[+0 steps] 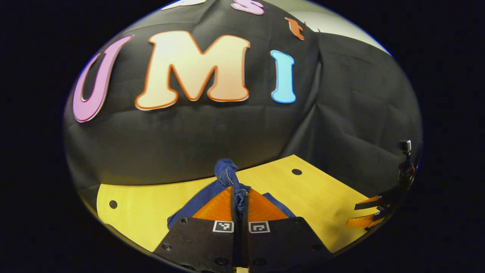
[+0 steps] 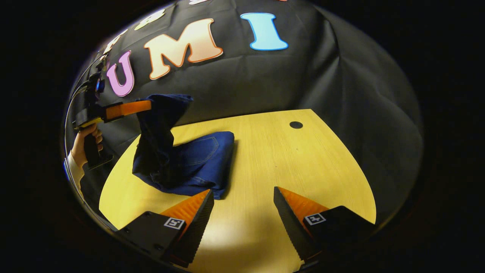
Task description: Grasp the waist and the cuffs of the jeans and fold them to make the two legs overlap; first hold the waist and fold one-third of the jeans toward the cuffs, then hold the cuffs and fold the remaining one-third in the same direction to finish folding.
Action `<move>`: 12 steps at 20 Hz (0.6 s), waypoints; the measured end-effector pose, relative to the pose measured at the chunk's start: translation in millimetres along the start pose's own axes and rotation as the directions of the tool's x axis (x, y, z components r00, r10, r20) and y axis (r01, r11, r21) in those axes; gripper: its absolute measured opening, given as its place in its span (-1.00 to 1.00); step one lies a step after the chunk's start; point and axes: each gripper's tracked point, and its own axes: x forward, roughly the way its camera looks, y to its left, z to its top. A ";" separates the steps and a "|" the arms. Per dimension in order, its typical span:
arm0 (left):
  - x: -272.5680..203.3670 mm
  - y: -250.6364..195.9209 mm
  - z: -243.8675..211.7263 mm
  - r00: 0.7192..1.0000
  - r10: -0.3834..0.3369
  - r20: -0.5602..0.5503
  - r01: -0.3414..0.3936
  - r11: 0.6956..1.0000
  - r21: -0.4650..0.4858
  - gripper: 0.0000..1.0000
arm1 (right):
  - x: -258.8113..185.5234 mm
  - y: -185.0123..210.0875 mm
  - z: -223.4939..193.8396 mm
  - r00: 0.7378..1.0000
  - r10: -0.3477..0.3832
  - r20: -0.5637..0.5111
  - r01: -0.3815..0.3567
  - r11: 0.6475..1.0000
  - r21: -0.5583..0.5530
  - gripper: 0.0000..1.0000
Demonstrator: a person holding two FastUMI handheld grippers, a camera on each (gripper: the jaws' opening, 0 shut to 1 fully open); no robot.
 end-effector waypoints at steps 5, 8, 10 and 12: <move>22.5 -63.6 -55.5 0.995 -0.017 -0.097 0.024 0.997 0.074 -1.00 | 0.9 -14.7 -3.1 1.000 0.003 -0.005 -0.003 1.000 0.021 0.97; 24.6 -96.2 -108.4 0.987 -0.003 -0.160 0.026 0.990 0.140 -1.00 | 2.3 -16.5 -1.7 1.000 0.008 -0.007 -0.008 1.000 0.024 0.97; 25.7 -109.5 -137.8 0.980 0.015 -0.197 0.024 0.981 0.193 -0.99 | 1.9 -20.7 -2.0 1.000 0.009 -0.007 -0.009 1.000 0.030 0.97; 24.5 -116.3 -161.8 0.974 0.008 -0.228 0.043 0.976 0.214 -0.94 | 1.7 -24.3 -1.3 1.000 0.007 -0.006 -0.006 0.999 0.035 0.97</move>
